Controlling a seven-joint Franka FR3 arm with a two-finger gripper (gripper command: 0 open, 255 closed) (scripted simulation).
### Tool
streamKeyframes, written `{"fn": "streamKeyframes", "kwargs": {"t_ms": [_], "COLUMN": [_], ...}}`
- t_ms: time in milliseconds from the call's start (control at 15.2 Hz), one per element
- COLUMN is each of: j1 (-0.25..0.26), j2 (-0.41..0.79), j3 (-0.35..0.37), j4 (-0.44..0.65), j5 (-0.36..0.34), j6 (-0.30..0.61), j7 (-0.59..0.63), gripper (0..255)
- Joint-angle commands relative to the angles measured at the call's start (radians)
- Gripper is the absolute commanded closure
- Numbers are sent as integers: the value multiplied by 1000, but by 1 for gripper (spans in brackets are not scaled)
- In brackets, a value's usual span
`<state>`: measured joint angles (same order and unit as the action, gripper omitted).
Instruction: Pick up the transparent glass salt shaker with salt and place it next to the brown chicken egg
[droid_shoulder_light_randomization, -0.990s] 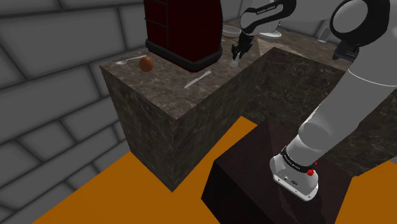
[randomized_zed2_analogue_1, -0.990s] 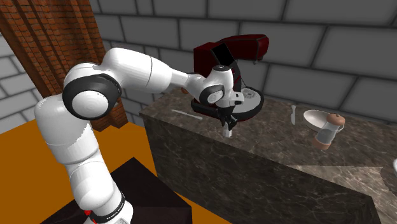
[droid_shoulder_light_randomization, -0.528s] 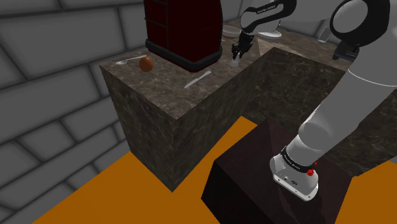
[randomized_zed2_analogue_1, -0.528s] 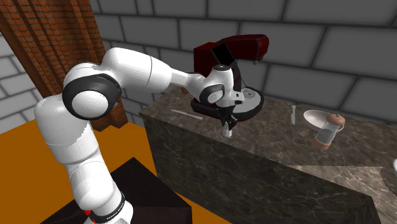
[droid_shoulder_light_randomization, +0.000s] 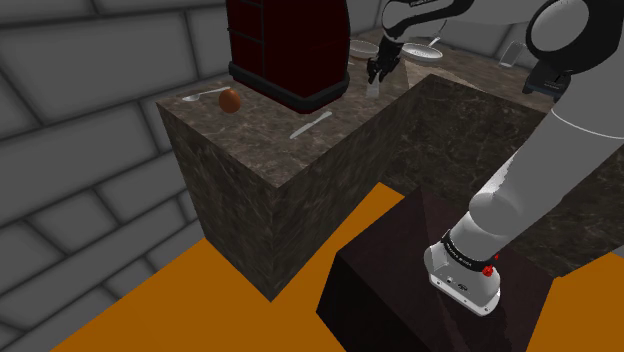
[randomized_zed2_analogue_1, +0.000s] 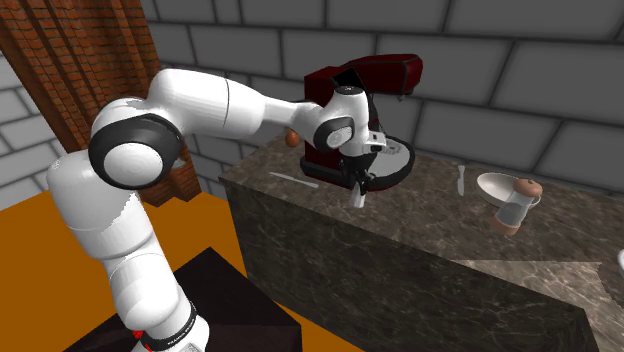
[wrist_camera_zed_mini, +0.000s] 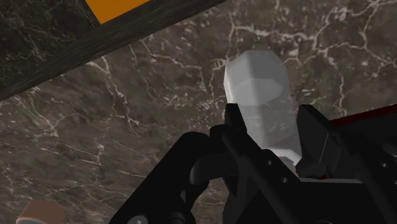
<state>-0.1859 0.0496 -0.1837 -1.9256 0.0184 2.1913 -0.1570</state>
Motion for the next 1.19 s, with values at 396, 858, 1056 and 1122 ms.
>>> {"fn": "streamKeyframes", "kwargs": {"t_ms": [396,858,1056,1122], "j1": [0,0,0,0], "j2": [-18,-23,-22,-21], "j3": [0,0,0,0], "j4": [87,175,217,232], "j5": [-5,-6,-6,-6], "j6": [-105,-198,-238,-252], "j7": [3,5,5,5], "gripper": [255,255,255,255]}}
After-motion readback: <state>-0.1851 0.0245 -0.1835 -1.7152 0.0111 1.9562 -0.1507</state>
